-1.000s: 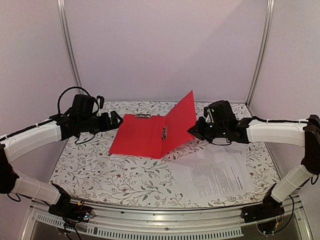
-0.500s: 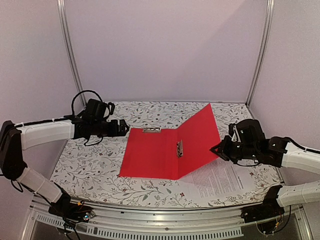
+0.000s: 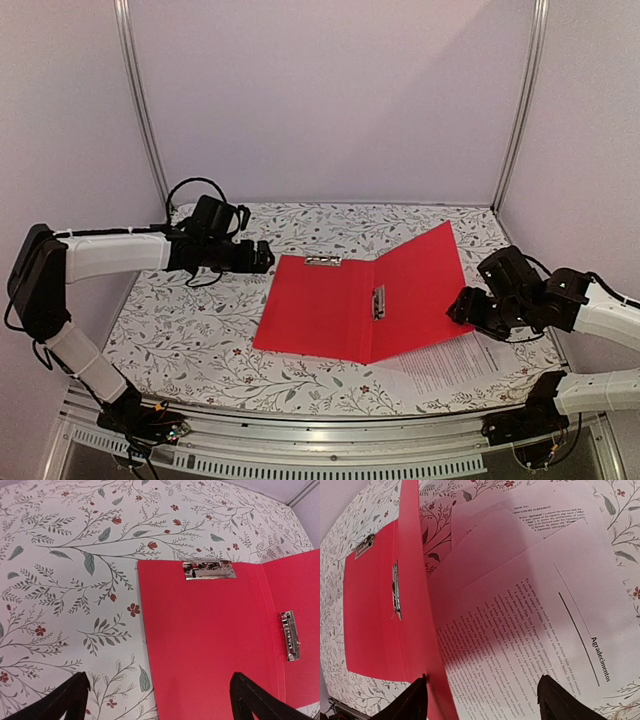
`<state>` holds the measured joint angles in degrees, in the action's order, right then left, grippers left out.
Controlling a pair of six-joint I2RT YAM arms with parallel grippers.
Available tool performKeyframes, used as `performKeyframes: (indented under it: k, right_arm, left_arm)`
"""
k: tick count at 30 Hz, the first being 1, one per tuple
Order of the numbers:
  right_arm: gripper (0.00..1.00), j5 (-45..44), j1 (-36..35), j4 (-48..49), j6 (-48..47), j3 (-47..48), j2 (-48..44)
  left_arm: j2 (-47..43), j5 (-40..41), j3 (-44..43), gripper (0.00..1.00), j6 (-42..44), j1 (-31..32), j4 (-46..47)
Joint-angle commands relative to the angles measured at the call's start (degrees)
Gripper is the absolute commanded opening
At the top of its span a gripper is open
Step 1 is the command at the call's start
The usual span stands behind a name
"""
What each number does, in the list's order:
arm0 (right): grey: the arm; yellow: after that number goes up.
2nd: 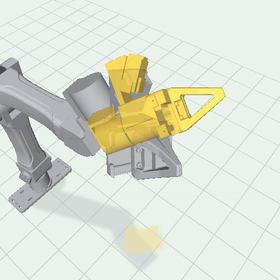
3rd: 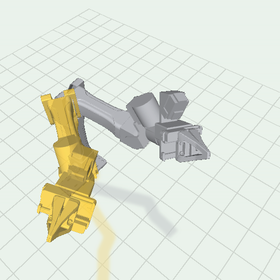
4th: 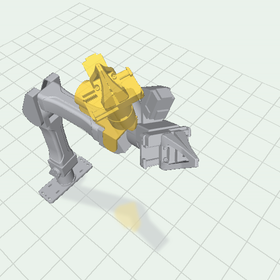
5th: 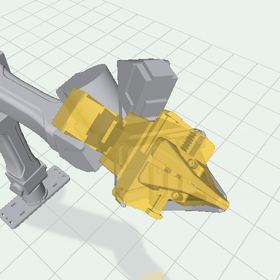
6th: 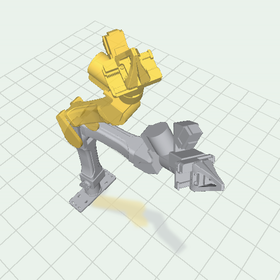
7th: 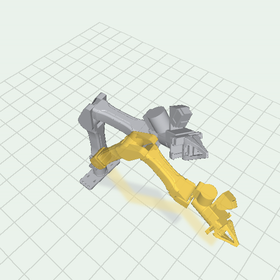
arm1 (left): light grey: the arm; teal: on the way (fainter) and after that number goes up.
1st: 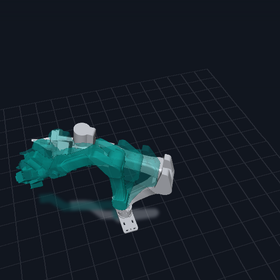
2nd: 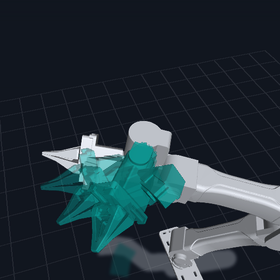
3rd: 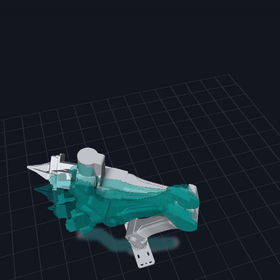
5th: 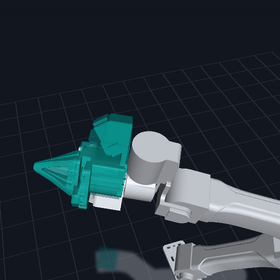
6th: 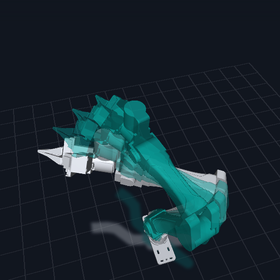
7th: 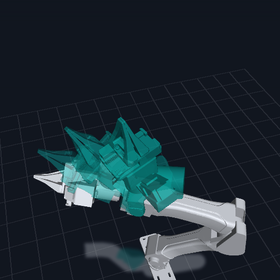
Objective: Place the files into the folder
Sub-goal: Open the folder at the center of the board, then adjust the folder at the center of the board.
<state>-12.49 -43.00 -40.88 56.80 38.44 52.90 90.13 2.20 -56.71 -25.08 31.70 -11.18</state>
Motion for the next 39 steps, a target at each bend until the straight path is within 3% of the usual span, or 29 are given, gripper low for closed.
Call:
performKeyframes:
  k: [1, 5, 17, 24, 31, 39]
  right_arm:
    - [0.84, -6.98, 0.40, -7.92, -4.42, 5.33, 2.05]
    - [0.92, -11.07, 0.48, -11.42, -8.67, 11.42, 5.54]
    - [0.90, -14.93, 0.85, -18.35, -25.65, 31.21, 26.66]
    - [0.91, -13.33, 4.21, -21.52, -31.16, 31.21, 34.43]
    - [0.92, -17.82, 4.85, -26.93, -33.89, 33.53, 42.27]
    - [0.92, -15.87, 4.84, -23.79, -39.54, 38.94, 48.08]
  left_arm:
    - [1.04, 0.10, -1.68, 0.99, 1.46, 0.91, 0.61]
    - [2.65, 0.82, -3.09, 0.99, 3.01, 0.91, -0.07]
    - [7.54, -3.92, -8.73, 0.98, 2.92, 3.08, 1.72]
    - [12.95, -8.95, -11.93, 0.97, 2.85, 8.20, 5.96]
    - [18.32, -10.51, -13.12, 0.96, 3.95, 15.51, 9.65]
    - [20.38, -8.64, -14.75, 0.96, 4.45, 16.52, 7.76]
